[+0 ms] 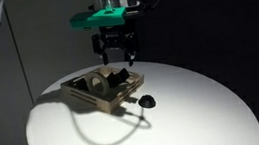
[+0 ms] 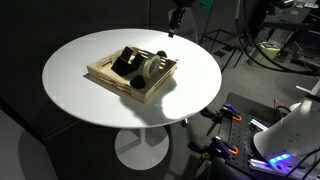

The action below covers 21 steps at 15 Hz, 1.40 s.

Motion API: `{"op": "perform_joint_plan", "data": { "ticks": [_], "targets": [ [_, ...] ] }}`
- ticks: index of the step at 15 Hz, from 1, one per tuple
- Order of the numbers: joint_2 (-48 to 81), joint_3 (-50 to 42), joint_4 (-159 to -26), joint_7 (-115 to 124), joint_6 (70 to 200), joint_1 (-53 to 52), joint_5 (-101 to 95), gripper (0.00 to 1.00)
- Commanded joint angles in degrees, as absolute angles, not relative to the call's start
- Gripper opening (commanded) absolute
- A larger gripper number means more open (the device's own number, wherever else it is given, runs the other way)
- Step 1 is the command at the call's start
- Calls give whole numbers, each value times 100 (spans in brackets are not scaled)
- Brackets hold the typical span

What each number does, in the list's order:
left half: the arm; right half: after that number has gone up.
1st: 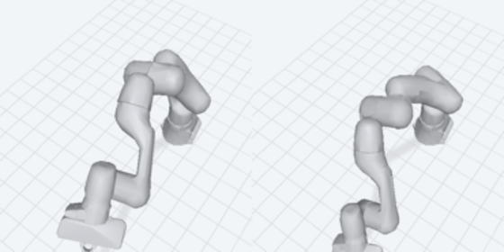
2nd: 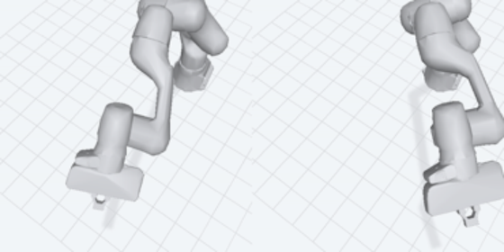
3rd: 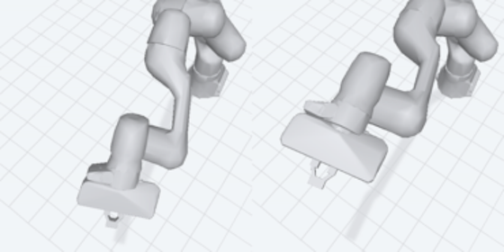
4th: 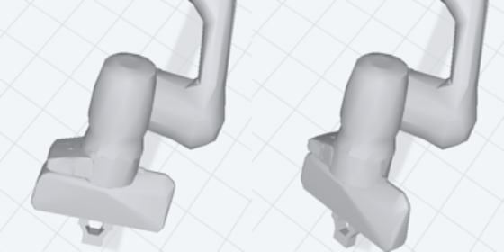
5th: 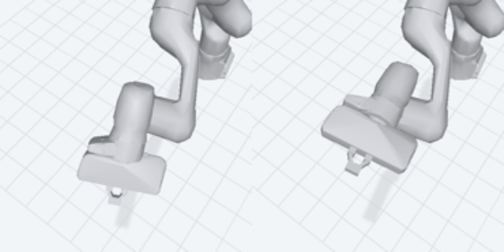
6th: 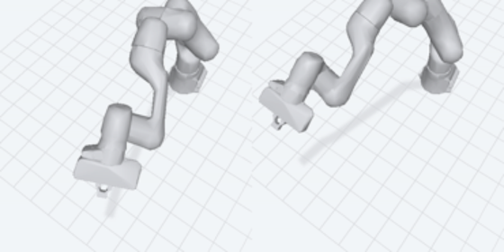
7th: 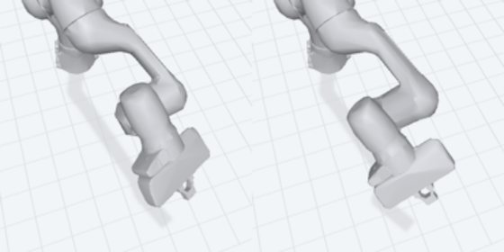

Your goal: Push the round black object to the right

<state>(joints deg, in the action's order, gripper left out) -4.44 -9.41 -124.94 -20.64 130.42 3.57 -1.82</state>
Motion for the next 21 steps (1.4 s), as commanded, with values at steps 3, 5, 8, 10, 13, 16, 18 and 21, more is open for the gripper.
{"op": "perform_joint_plan", "data": {
  "ticks": [3, 5, 8, 10, 13, 16, 18, 21],
  "targets": [
    [73, -942, -12296, -2058, 13642, 616, 85, 100],
    [146, -944, -12329, -2030, 13779, 704, 141, 100],
    [255, -961, -12365, -1902, 13931, 824, 110, 100],
    [332, -974, -12374, -1816, 13966, 892, 100, 100],
    [482, -1001, -12363, -1702, 13970, 981, 90, 100],
    [711, -1029, -12256, -1644, 13950, 1064, 97, 100],
    [848, -1029, -12194, -1641, 13968, 1113, 104, 100],
    [1062, -1008, -12070, -1651, 14009, 1160, 104, 97]
  ]
}}
